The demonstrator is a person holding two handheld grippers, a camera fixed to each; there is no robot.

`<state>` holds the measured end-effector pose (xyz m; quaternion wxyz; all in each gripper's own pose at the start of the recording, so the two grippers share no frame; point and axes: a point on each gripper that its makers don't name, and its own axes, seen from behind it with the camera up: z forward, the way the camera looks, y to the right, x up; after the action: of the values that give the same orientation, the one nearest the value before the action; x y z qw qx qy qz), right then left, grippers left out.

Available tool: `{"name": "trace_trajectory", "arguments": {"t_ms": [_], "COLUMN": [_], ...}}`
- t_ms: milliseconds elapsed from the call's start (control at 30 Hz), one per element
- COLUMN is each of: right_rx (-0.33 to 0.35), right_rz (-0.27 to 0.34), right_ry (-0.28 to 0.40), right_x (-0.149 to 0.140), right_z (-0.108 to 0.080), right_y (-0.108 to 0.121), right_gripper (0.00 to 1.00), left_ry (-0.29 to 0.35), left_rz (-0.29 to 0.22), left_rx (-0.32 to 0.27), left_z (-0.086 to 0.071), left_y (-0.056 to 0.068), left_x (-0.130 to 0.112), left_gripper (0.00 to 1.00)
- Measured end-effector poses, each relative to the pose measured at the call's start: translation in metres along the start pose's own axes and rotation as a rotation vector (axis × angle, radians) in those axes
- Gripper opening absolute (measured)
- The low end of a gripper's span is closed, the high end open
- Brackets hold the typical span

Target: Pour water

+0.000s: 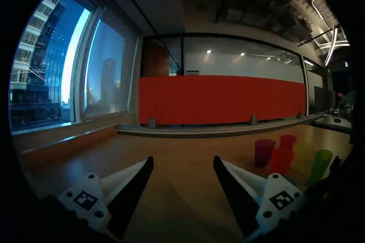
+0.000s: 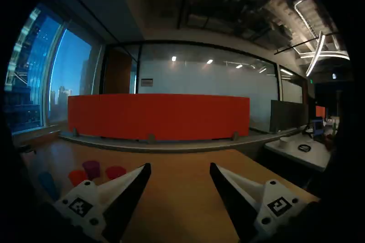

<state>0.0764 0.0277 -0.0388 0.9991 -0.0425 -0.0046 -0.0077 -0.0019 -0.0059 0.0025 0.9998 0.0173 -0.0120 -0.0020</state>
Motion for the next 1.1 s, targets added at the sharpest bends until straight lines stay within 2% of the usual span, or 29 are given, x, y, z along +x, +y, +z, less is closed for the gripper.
{"name": "trace_trajectory", "arguments": {"t_ms": [867, 1100], "right_rx": [0.124, 0.130], "right_rz": [-0.034, -0.038], "right_ry": [0.047, 0.058], "right_x": [-0.017, -0.020], "right_z": [0.011, 0.019], "right_y": [-0.021, -0.027], "right_gripper": [1.00, 1.00], "left_ry": [0.000, 0.000], "left_rz": [0.001, 0.001], "left_rx": [0.001, 0.001], "left_z": [0.000, 0.000], "left_y": [-0.001, 0.000], "left_x": [0.000, 0.001], "left_gripper": [0.97, 0.97]}}
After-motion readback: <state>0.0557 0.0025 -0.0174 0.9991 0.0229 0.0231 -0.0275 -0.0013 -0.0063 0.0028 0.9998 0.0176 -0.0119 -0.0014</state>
